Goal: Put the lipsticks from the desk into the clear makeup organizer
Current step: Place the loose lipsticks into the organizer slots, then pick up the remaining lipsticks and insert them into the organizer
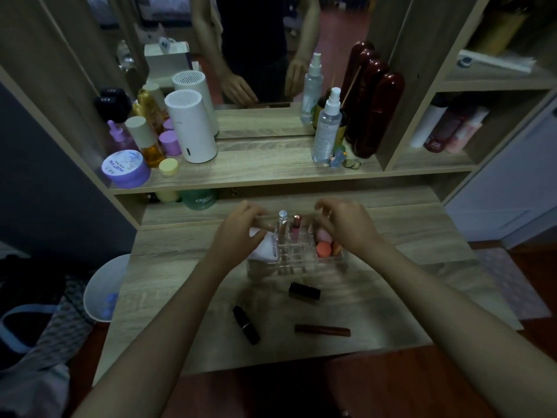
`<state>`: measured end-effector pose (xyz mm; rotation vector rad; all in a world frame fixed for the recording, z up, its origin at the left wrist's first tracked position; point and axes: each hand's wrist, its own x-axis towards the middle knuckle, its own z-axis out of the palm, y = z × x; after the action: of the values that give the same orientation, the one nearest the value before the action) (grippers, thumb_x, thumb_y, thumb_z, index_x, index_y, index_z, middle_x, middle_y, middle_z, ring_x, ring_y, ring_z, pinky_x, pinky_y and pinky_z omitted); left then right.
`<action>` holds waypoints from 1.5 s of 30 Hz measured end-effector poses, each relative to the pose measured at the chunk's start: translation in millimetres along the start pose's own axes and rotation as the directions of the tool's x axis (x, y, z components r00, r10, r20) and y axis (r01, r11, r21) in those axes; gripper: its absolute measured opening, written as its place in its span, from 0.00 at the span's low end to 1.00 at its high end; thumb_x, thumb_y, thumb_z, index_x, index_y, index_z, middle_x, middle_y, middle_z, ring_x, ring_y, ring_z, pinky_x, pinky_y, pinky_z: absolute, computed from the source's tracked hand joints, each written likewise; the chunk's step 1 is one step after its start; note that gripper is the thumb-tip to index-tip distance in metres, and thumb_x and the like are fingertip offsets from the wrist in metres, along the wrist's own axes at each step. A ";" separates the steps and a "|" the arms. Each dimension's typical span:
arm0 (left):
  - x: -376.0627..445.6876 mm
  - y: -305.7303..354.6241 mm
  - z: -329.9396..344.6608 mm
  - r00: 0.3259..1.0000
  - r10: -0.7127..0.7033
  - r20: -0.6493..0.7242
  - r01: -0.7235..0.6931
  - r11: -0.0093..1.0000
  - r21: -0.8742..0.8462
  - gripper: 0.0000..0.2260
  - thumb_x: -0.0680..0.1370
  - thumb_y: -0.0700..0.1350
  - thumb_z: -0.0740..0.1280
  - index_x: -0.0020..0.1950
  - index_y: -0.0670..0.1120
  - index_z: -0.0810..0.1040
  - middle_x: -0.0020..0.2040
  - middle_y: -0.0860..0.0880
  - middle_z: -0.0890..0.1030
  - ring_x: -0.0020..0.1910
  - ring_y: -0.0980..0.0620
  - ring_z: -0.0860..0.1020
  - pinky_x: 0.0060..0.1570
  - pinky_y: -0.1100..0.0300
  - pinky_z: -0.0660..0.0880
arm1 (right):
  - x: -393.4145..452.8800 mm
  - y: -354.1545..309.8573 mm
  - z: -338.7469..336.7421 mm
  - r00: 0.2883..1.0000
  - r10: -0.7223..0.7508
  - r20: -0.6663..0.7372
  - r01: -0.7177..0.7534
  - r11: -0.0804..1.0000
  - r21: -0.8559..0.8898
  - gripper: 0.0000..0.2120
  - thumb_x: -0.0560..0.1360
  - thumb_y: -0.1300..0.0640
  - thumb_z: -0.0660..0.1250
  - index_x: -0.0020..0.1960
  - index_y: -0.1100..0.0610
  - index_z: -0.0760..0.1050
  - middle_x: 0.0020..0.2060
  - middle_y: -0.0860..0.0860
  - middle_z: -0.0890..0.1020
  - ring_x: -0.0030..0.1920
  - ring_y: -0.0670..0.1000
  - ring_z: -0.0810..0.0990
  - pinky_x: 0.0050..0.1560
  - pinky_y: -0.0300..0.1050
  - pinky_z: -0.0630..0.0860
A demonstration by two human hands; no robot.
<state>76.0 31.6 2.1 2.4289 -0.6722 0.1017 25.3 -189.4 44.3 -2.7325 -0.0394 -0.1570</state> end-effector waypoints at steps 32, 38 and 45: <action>-60.9 16.0 89.4 0.899 -0.012 0.437 0.009 1.000 0.011 0.13 0.74 0.45 0.67 0.59 0.48 0.77 0.59 0.48 0.78 0.59 0.50 0.74 0.58 0.59 0.69 | -16.9 11.6 -47.7 0.990 0.084 -0.111 -0.070 0.990 0.123 0.08 0.73 0.64 0.69 0.51 0.62 0.82 0.45 0.58 0.85 0.45 0.56 0.82 0.50 0.47 0.76; -64.0 12.5 86.1 0.913 -0.034 0.407 0.046 0.999 -0.019 0.13 0.75 0.45 0.66 0.59 0.47 0.77 0.59 0.48 0.78 0.59 0.50 0.75 0.59 0.57 0.71 | 26.5 13.5 -22.5 0.997 0.064 -0.042 -0.066 0.997 -0.030 0.09 0.73 0.64 0.68 0.52 0.61 0.82 0.49 0.58 0.85 0.52 0.57 0.82 0.55 0.48 0.76; -64.7 4.1 73.8 0.938 -0.080 0.337 0.123 0.987 -0.107 0.14 0.74 0.44 0.68 0.59 0.45 0.78 0.58 0.46 0.79 0.56 0.49 0.76 0.56 0.57 0.73 | 40.0 10.8 -3.8 0.994 0.058 0.095 -0.050 0.995 -0.088 0.09 0.73 0.64 0.67 0.51 0.61 0.82 0.49 0.59 0.85 0.53 0.59 0.81 0.55 0.52 0.78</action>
<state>11.6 14.7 -70.1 2.3730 -0.6731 -0.3906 65.2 -200.5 48.2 -2.8213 0.0142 -0.0097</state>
